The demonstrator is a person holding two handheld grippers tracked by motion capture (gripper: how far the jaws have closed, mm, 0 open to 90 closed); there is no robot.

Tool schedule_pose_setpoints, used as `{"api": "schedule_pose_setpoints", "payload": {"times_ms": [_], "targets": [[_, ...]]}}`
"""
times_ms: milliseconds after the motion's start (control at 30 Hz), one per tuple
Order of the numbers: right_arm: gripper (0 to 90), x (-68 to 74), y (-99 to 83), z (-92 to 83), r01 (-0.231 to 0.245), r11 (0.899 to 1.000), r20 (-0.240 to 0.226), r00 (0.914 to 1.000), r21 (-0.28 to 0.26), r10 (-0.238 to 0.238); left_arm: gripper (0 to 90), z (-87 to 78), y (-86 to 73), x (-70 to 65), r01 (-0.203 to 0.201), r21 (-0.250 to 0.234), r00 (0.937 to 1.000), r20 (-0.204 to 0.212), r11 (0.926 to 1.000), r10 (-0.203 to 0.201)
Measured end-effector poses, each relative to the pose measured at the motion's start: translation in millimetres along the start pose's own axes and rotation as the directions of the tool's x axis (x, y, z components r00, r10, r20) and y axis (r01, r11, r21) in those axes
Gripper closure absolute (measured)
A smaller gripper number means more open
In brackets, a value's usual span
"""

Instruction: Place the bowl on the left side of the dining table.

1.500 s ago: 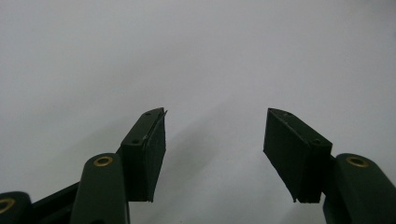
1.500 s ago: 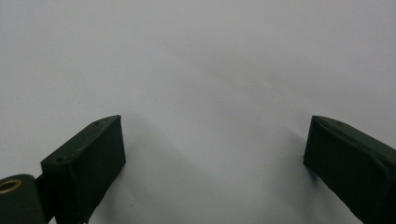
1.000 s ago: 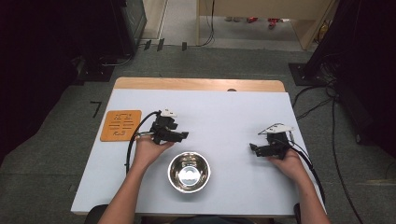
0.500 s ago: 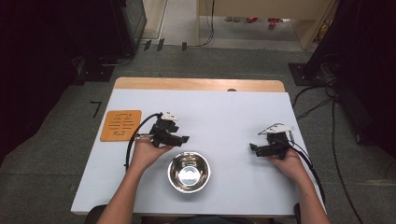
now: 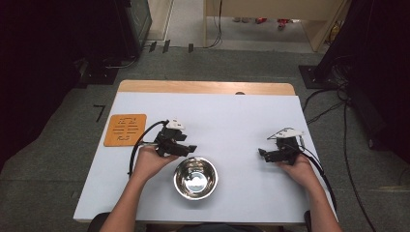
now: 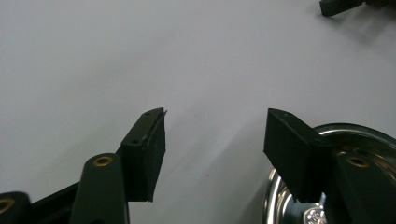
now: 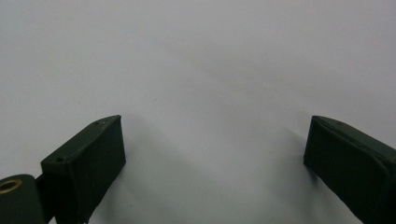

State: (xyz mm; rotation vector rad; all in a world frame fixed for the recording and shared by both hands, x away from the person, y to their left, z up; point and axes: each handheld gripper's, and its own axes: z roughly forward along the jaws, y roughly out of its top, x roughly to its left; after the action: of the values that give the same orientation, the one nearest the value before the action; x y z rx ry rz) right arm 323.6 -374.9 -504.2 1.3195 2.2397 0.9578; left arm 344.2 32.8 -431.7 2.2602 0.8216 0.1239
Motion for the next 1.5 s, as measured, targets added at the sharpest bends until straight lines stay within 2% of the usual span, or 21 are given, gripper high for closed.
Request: {"api": "schedule_pose_setpoints", "payload": {"times_ms": [333, 567, 933, 1100, 1500], "targets": [[4.8, 0.0, 0.0, 0.0, 0.000, 1.000, 0.000, 1.0000, 0.000, 0.000, 40.7, -3.8, -5.1, -5.8, -0.014, 0.006, 0.9998, 0.016, 0.9999, 0.014], [4.8, 0.0, 0.0, 0.0, 0.000, 1.000, 0.000, 1.0000, 0.000, 0.000, 38.1, -5.6, -7.7, -9.0, -0.026, 0.018, 0.9991, 0.034, 0.9995, 0.025], [4.8, 0.0, 0.0, 0.0, 0.000, 1.000, 0.000, 1.0000, 0.000, 0.000, 38.7, -2.0, -12.8, -14.1, -0.048, 0.048, 0.9978, 0.049, 0.9977, 0.045], [4.8, 0.0, 0.0, 0.0, 0.000, 1.000, 0.000, 1.0000, 0.000, 0.000, 40.2, 6.6, -13.8, -18.8, -0.081, 0.096, 0.9951, 0.066, 0.9921, 0.074], [4.8, 0.0, 0.0, 0.0, 0.000, 1.000, 0.000, 1.0000, 0.000, 0.000, 44.5, 18.7, -17.4, -20.6, -0.098, 0.168, 0.9928, 0.085, 0.9809, 0.084]]}}
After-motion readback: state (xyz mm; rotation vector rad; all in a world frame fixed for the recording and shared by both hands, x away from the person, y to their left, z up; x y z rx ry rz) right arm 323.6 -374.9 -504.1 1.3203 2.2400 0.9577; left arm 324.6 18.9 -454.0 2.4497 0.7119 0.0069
